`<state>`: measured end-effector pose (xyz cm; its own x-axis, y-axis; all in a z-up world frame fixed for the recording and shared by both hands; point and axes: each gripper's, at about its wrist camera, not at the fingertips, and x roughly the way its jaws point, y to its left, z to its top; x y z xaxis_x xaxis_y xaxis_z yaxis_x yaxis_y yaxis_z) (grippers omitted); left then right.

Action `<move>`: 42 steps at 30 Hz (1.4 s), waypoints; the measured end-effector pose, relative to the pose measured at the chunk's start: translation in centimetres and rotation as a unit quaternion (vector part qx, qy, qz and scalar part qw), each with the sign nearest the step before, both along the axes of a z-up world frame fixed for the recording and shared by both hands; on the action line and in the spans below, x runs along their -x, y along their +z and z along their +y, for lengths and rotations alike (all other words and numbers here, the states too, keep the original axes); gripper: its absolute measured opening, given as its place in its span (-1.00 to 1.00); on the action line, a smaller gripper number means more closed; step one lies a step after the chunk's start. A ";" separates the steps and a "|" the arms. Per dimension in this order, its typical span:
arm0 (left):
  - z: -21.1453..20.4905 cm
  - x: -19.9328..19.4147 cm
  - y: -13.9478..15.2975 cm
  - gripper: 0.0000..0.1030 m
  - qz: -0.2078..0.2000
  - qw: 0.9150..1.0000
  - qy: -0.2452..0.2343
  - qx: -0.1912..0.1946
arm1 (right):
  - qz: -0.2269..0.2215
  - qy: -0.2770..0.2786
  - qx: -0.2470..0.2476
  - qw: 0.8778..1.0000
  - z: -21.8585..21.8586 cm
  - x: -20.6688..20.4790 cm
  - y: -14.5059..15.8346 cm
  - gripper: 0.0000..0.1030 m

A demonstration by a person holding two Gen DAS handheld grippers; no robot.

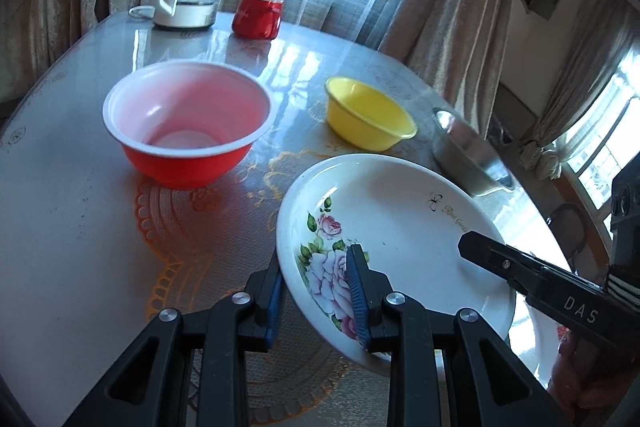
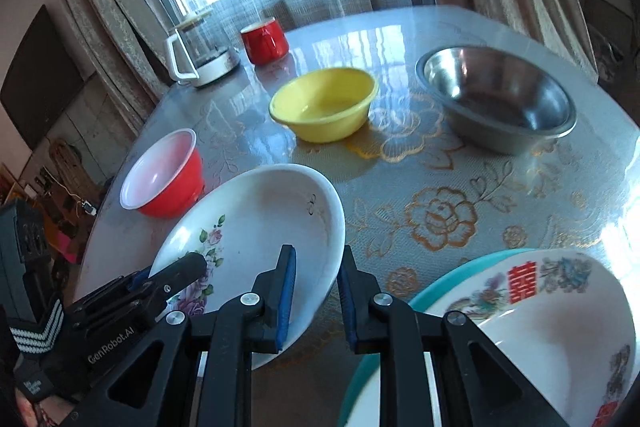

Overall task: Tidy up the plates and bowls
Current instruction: 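Lift the rose-pattern plate with both tools and carry it toward the stacked plates, then lower the rose-pattern plate onto the red-character plate with both tools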

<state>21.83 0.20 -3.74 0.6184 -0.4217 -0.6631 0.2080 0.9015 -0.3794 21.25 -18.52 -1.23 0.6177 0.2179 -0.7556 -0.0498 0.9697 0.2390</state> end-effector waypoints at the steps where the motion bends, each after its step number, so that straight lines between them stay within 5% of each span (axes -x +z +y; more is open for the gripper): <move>1: -0.1 0.1 0.2 -0.45 -0.005 1.000 -0.001 0.002 | -0.005 0.000 0.002 1.000 0.0 0.1 0.2 -0.59; 20: -2.7 2.4 1.7 -0.45 -0.048 0.996 -0.060 0.039 | -0.057 -0.038 -0.003 0.998 -2.9 5.2 3.0 -0.59; 42: -9.7 6.5 2.5 -0.45 -0.101 0.984 -0.147 0.028 | -0.066 -0.116 -0.030 0.991 -9.6 13.0 3.2 -0.59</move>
